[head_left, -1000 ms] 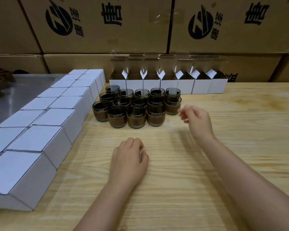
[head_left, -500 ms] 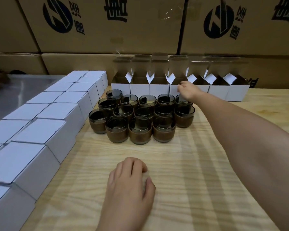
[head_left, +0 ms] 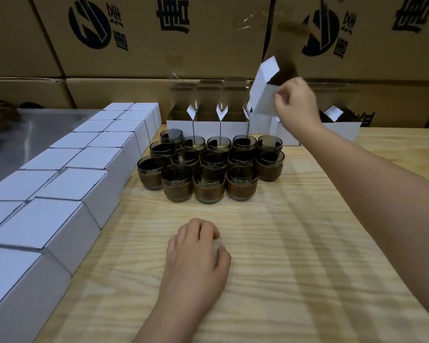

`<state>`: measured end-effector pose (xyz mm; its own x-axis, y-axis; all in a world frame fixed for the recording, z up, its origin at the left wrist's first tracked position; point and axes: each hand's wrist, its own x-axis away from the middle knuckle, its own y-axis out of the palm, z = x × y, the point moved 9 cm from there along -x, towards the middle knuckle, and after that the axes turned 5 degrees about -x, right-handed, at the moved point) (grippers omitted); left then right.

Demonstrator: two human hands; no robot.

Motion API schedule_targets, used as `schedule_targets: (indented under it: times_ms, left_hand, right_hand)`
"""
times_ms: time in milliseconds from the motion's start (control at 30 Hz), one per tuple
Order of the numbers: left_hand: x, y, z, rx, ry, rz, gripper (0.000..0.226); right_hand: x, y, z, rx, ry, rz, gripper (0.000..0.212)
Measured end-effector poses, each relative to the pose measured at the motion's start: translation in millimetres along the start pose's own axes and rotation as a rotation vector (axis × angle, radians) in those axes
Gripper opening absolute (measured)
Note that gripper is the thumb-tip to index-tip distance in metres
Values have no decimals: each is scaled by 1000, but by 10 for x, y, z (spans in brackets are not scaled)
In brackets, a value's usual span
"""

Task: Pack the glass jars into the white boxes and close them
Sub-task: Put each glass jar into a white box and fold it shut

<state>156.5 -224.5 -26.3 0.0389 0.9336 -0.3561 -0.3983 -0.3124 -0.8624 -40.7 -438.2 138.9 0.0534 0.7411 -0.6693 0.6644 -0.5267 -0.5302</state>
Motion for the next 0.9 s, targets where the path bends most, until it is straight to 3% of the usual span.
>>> schedule_targets:
  times_ms: [133, 200, 333, 433, 733, 900]
  left_hand:
    - [-7, -20, 4, -2, 6, 8, 17]
    - [-10, -26, 9, -4, -8, -2, 30]
    - [8, 59, -16, 47, -46, -137, 104]
    - [28, 81, 29, 167, -20, -206, 130]
    - [-3, 37, 57, 290, 5, -227, 133]
    - [-8, 3, 37, 361, 5, -205, 120]
  right_hand:
    - [579, -650, -576, -112, -147, 229, 11]
    - [1032, -837, -816, -128, -224, 275, 7]
    - [1826, -893, -1016, -99, -244, 260, 8]
    - [2249, -755, -1051, -54, -230, 187, 8]
    - [2619, -520, -1089, 9, -239, 71, 13]
    - [2609, -675, -1118, -152, -265, 189, 17]
